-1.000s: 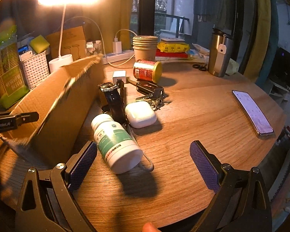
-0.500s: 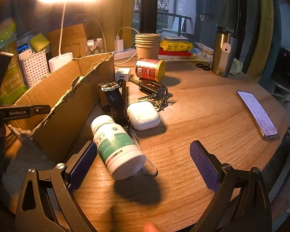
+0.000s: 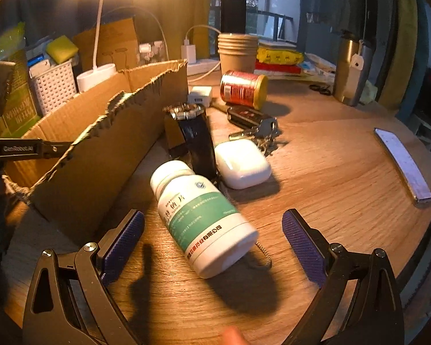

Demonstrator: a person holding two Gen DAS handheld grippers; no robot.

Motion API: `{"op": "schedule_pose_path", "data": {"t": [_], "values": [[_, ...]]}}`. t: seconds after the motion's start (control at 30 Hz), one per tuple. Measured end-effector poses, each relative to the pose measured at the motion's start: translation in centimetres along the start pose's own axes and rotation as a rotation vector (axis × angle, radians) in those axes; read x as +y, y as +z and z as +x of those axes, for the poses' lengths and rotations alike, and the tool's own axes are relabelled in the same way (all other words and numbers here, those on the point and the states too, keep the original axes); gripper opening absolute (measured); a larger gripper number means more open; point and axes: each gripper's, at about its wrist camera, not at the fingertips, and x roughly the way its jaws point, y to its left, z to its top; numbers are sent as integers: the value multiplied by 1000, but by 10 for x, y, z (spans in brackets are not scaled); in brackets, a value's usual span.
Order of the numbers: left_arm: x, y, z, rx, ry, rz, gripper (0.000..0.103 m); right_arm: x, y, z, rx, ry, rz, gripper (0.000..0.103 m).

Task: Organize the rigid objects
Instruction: 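Close the right gripper on the white pill bottle, then carry the pill bottle into the box and release it with the right gripper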

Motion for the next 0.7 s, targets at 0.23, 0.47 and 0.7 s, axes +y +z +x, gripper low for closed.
{"op": "schedule_pose_path", "data": {"t": [0.23,0.47,0.7], "values": [[-3,0,1,-16,20,8,10,-4,-1,3,-1,0,14,69],[-1,-1,0,-17,20,11,10,-7,1,-9,-45,7,45,69],[-2,-1,-1,-20,34,12,10,-13,15,-39,-127,-13,60,69]]}}
